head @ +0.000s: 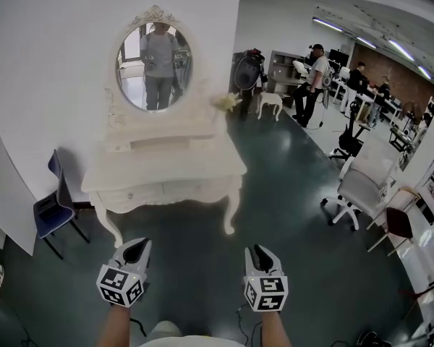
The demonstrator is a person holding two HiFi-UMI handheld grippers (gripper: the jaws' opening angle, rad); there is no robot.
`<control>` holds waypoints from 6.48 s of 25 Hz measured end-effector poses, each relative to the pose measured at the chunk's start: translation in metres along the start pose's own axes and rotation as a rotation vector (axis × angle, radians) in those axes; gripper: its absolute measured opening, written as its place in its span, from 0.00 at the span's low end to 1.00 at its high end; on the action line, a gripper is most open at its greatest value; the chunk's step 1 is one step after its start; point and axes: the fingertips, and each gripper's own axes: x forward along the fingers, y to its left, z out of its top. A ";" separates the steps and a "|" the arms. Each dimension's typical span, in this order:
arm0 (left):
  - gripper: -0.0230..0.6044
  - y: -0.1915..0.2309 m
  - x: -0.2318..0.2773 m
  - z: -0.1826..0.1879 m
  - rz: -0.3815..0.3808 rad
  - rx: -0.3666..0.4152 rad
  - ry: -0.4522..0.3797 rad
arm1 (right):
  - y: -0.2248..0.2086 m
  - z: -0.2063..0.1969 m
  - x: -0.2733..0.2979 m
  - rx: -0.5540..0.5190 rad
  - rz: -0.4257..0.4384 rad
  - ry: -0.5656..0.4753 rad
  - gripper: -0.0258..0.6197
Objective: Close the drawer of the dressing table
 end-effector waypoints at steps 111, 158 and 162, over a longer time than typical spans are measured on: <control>0.03 0.411 0.679 -0.063 -0.017 -0.182 0.261 | -0.124 0.046 0.820 0.057 0.201 0.320 0.15; 0.03 0.430 0.724 -0.138 -0.084 -0.274 0.365 | -0.099 -0.024 0.919 0.099 0.204 0.409 0.18; 0.03 0.434 0.724 -0.140 -0.078 -0.281 0.370 | -0.101 -0.020 0.930 0.098 0.205 0.403 0.18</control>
